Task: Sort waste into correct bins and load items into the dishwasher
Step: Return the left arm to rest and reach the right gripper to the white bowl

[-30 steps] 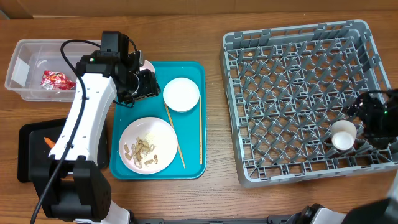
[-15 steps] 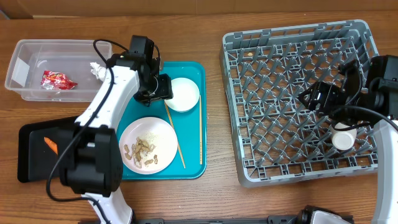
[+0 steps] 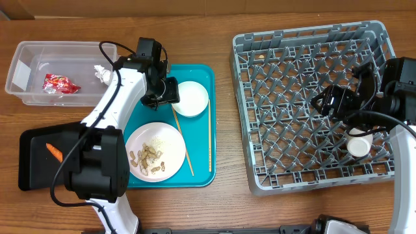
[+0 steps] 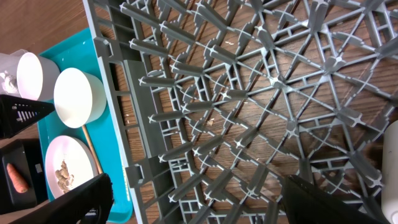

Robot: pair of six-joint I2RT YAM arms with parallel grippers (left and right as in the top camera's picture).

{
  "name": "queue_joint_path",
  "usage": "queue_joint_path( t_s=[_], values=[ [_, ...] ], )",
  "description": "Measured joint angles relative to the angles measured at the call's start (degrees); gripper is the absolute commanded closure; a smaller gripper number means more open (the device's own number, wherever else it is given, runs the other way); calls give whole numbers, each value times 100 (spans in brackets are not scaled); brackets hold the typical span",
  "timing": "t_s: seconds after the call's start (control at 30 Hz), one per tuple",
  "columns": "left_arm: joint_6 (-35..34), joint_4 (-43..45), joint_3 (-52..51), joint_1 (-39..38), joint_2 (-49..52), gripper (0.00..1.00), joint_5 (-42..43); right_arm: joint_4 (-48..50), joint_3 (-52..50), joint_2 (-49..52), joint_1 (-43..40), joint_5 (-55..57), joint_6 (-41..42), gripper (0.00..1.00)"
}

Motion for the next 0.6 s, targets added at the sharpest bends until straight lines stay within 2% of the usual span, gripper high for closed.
queue_joint_path(
  t_s=[0.13,0.23,0.43,0.6],
  values=[
    [0,-282,33,37,-2,50,-22,92,0,0,61,20,2,14],
    [0,-839,238,173,-52,49,-90,398,0,0,411,52,24,15],
    [0,-1897,793,855,-931,43,-817,1121,61,98,1845,470,501,14],
    [-24,-2236,901,1604,-1709,38,-1073,1106,968,1185,3189,977,780,14]
  ],
)
